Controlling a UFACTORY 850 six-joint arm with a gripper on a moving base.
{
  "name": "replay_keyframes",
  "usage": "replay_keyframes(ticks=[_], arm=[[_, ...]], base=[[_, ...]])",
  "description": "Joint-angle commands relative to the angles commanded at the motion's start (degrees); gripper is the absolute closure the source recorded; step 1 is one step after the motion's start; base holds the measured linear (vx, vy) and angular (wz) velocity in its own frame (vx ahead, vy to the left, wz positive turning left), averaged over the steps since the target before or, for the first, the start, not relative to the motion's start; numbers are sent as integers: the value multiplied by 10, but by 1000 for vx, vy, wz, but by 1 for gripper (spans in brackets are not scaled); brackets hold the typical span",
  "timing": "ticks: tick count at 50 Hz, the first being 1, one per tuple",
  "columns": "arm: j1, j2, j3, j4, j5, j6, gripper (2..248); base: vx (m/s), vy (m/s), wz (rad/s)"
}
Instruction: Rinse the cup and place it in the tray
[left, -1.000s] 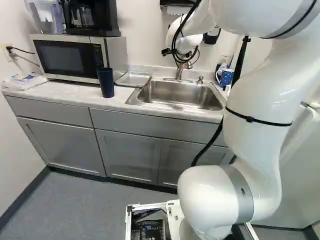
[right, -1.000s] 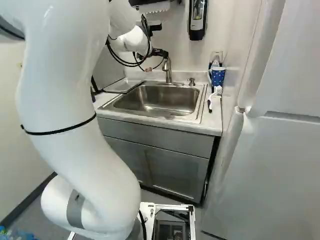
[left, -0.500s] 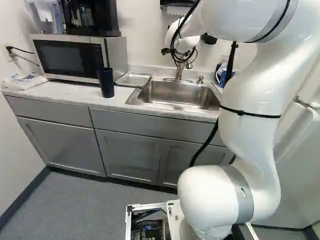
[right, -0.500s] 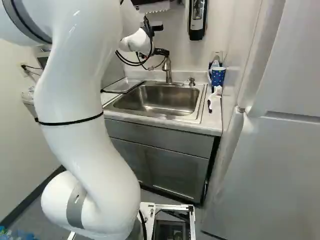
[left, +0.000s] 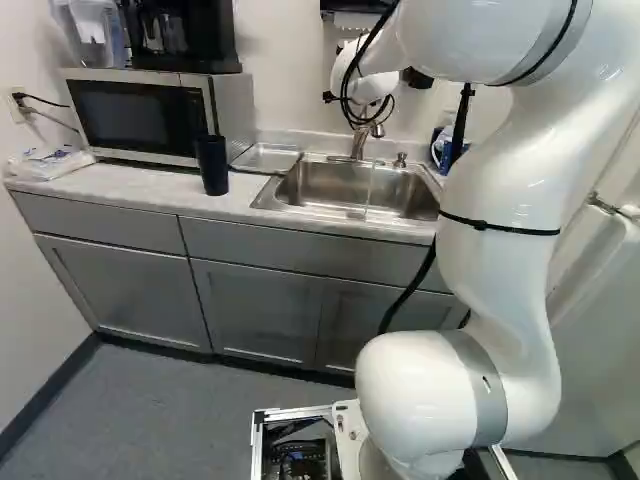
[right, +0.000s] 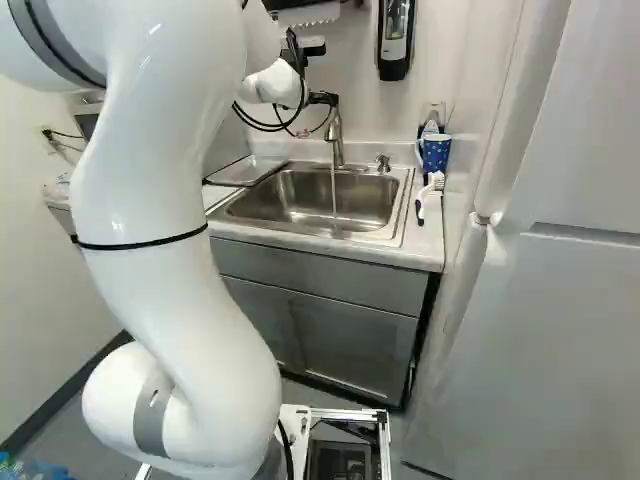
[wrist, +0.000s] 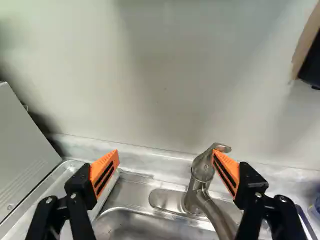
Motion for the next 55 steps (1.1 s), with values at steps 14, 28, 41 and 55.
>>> replay_keyframes(ticks=[14, 28, 41, 55], arm=[[0, 18, 20, 0, 0, 0, 3], [-4, 58, 65, 0, 0, 0, 3], [-14, 94, 105, 0, 0, 0, 3], [-25, 134, 146, 0, 0, 0, 3]], base=[[0, 0, 0], [0, 0, 0], [0, 0, 0], [0, 0, 0]])
